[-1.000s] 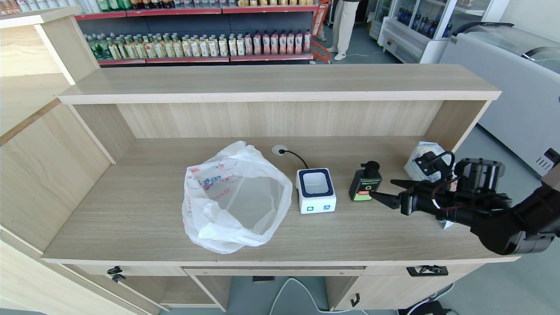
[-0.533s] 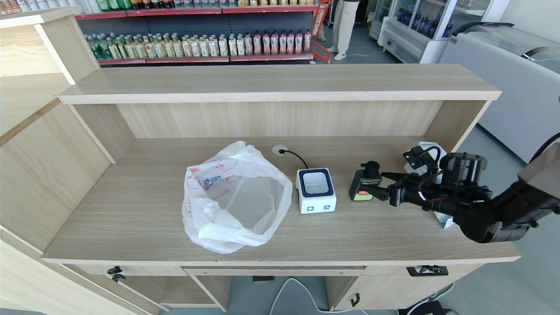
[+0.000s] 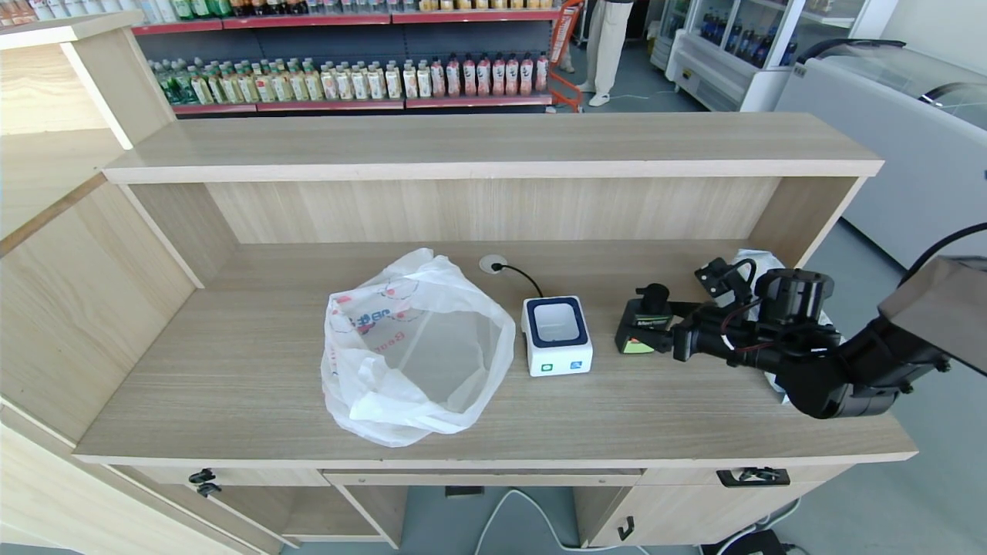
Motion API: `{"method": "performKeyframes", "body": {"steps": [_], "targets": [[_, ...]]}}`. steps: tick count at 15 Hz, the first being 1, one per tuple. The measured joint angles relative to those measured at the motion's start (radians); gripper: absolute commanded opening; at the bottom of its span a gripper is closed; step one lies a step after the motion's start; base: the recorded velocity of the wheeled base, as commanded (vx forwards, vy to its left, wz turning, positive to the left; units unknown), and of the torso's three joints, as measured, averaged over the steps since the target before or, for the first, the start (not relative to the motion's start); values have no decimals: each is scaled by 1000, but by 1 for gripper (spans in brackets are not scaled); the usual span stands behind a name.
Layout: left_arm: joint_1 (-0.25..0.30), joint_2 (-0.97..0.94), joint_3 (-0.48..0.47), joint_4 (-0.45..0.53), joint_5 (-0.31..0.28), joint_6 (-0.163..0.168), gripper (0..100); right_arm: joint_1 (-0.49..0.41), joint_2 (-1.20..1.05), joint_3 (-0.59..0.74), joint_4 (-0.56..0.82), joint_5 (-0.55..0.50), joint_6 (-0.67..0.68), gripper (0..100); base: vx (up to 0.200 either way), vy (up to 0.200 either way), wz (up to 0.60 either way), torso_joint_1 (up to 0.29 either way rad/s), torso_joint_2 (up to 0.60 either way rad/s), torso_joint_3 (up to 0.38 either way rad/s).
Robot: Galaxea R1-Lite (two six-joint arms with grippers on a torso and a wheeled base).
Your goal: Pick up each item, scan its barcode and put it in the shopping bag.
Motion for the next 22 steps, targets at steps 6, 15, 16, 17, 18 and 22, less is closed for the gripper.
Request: {"method": "performKeyframes", "body": {"steps": [6, 15, 16, 17, 18, 22], "targets": [[0, 0, 0, 0, 0, 0, 100, 2, 69, -77, -2, 37, -3, 100, 0, 0, 0, 0, 0, 0], [0, 0, 0, 0, 0, 0, 100, 1, 133, -138, -39, 137, -3, 100, 0, 0, 0, 0, 0, 0], [0, 0, 0, 0, 0, 0, 100, 4, 143, -146, -44, 138, -3, 100, 0, 0, 0, 0, 0, 0], [0, 0, 0, 0, 0, 0, 100, 8, 151, -150, -45, 139, -3, 100, 0, 0, 0, 0, 0, 0], [0, 0, 0, 0, 0, 0, 100, 10, 156, -153, -45, 140, -3, 100, 0, 0, 0, 0, 0, 0], [0, 0, 0, 0, 0, 0, 100, 12, 174, -170, -45, 165, -3, 100, 0, 0, 0, 0, 0, 0]]}}
